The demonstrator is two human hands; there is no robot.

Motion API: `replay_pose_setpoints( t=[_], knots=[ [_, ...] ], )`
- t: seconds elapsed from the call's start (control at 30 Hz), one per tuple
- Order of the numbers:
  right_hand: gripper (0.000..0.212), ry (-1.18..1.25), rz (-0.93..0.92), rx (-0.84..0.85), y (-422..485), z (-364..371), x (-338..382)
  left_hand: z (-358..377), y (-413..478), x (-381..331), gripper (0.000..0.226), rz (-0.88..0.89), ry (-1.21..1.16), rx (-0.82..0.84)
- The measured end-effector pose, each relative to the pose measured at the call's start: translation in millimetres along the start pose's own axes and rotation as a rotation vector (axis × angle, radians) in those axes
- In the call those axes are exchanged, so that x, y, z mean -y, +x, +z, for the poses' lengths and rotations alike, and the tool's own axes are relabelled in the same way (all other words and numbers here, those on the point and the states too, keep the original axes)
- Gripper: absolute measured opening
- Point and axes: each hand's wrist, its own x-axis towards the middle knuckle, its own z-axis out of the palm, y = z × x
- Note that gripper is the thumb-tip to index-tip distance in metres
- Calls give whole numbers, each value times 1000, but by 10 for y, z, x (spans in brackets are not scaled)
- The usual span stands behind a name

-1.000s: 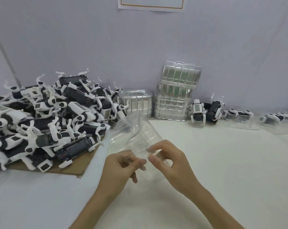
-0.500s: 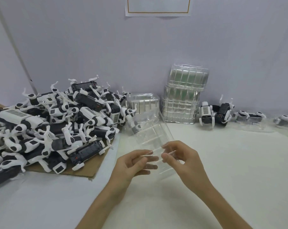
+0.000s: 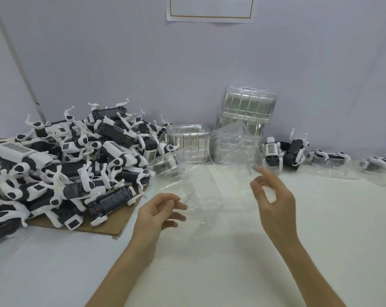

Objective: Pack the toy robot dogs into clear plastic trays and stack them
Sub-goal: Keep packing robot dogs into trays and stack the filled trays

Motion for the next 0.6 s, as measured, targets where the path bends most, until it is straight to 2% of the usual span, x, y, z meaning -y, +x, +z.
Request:
replay_pose_setpoints(
  t=[0.1,0.17,0.27,0.37,0.43,0.53,0.6],
  knots=[
    [40,-378,-81,0,78,-130,-160,-37,38,-9,15,-26,-121,-59],
    [41,-574,-31,116,112,-210,-282,-60,50,-12,16,-39,-208,-80],
    [43,-730,82,333,123,-270,-406,-88,56,-26,17,-53,-306,-88],
    [49,-778,140,365,142,-292,-466,-100,62,-34,16,-68,-357,-76],
    [51,-744,117,305,144,-280,-455,-101,63,-32,14,-76,-365,-65],
    [41,-378,-2,94,113,-209,-281,-91,53,-33,11,-82,-348,-27],
    [28,-156,-93,98,38,-116,-98,-69,36,-40,13,-86,-336,5]
  ],
)
